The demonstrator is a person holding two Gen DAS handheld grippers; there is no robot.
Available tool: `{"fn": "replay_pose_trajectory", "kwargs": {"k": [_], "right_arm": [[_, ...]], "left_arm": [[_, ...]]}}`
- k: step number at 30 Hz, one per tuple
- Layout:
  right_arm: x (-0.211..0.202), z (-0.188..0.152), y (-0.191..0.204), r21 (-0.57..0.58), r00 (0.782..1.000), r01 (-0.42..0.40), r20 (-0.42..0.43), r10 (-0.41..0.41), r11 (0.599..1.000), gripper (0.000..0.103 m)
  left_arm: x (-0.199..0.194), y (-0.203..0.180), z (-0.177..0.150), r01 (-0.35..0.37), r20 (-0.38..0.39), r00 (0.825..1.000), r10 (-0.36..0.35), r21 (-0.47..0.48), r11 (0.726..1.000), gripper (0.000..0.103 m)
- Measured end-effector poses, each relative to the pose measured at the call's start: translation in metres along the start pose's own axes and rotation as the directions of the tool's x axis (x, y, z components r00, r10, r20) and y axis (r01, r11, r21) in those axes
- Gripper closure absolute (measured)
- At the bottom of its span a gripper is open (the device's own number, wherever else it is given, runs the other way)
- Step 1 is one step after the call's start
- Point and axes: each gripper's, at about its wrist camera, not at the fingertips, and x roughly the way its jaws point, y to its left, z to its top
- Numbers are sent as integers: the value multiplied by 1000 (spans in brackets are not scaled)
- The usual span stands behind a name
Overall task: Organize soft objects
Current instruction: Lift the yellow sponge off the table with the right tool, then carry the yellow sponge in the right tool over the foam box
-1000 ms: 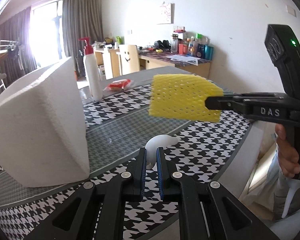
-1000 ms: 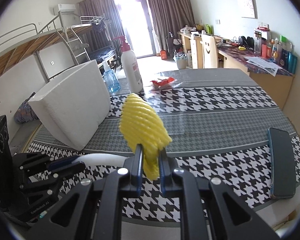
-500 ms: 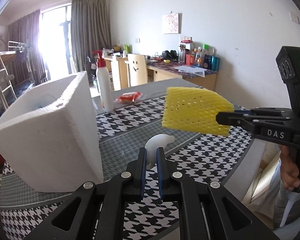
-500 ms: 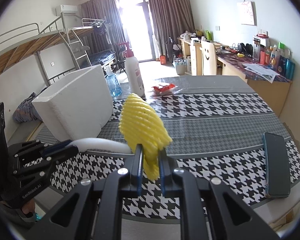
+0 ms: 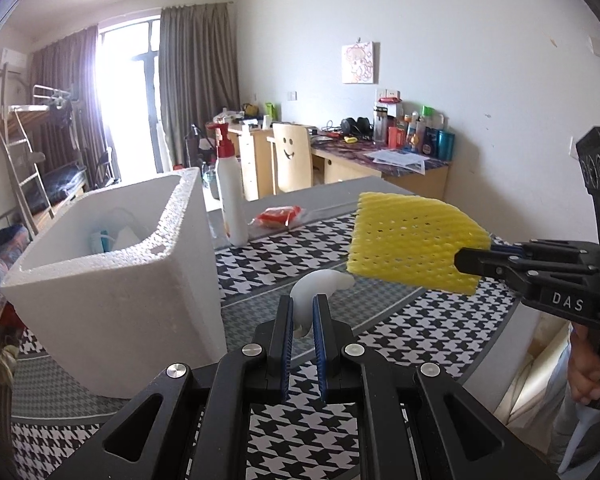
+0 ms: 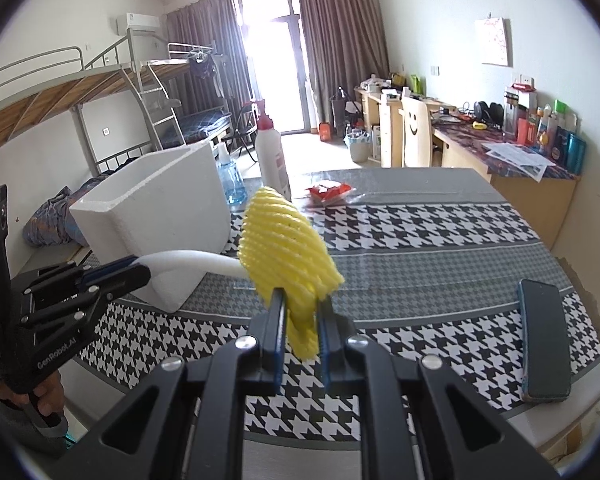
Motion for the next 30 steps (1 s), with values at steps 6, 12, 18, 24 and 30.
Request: {"fn": "replay_pose_trajectory", "kwargs": {"k": [6,12,18,24,30], "right_arm": [[-1,4,-1,10,1000,2,11,-2,1000,86],[-6,12,2,5,999,16,39,-17,1000,86],[-8,15,7,-1,998,9,60,-9,1000,86],[-11,19,10,-9,996,4,84,-4,1000,86],[-12,23,13,-15,995,-1,100,3,1000,86]], "left_arm": [[-8,1,7,-11,29,1000,11,5,1000,92],[-15,4,15,-19,57,998,18,2,1000,92],[-20,4,21,-26,86,996,25,2,1000,92],[-23,8,25,-43,103,994,43,-9,999,92],[-27,13,30,-47,126,991,48,-10,999,92]]}}
